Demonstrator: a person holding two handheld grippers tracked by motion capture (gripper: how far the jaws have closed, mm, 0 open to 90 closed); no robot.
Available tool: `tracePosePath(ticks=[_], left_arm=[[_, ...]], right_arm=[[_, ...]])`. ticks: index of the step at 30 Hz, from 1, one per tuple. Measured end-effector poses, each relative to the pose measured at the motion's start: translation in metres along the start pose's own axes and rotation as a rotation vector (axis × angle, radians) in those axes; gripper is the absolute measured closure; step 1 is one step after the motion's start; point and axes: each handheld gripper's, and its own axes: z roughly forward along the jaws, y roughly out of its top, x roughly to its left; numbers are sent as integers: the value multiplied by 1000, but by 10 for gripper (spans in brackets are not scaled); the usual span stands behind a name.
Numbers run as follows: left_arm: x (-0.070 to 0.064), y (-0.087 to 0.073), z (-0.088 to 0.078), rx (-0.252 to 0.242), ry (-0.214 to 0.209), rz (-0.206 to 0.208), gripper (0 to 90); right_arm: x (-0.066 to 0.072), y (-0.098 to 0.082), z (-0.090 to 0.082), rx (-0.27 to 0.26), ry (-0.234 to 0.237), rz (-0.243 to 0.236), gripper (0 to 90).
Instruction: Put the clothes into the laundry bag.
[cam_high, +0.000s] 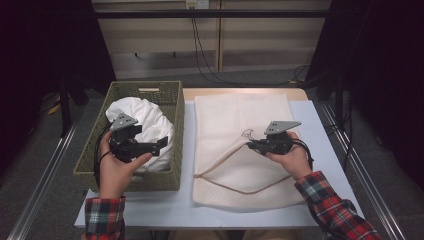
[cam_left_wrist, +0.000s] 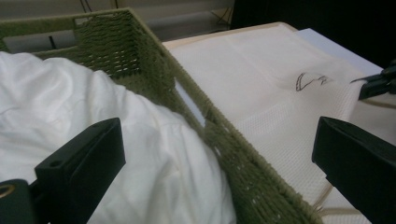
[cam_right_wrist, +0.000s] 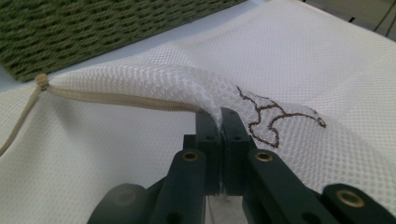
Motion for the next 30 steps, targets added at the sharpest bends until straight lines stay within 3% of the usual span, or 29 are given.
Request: tracePosePath(ticks=[2,3,6,12,14,19,24,26,28,30], left_arm=[[5,1,-1,2,9,-2,22],[12,2,-1,29,26,-1,22],[19,3,2,53,33,-20,13],[39,6,11,120,118,-49,6],[46,6,14,150,170,-44,6],[61,3,25,193,218,-96,6],[75,-2,49,255,226,-150,1],[76,-2,53,263,227,-149,1],[77,-2,60,280,248,-114,0],[80,-3,67,284,246,-137,0]], right_arm=[[-2,7,-3,-15,-11,13,887],[-5,14,-7,-30,-14,18,886],[-8,21,-10,-34,-31,30,886],[-13,33,-15,-17,-59,44,886],[-12,37,-16,-17,-57,37,886],[-8,43,-17,-16,-66,27,886],[-10,49,-17,-15,-75,31,886],[-11,51,-15,-15,-83,32,887],[-12,52,-14,-16,-78,38,887],[-14,54,-12,-17,-76,51,887]])
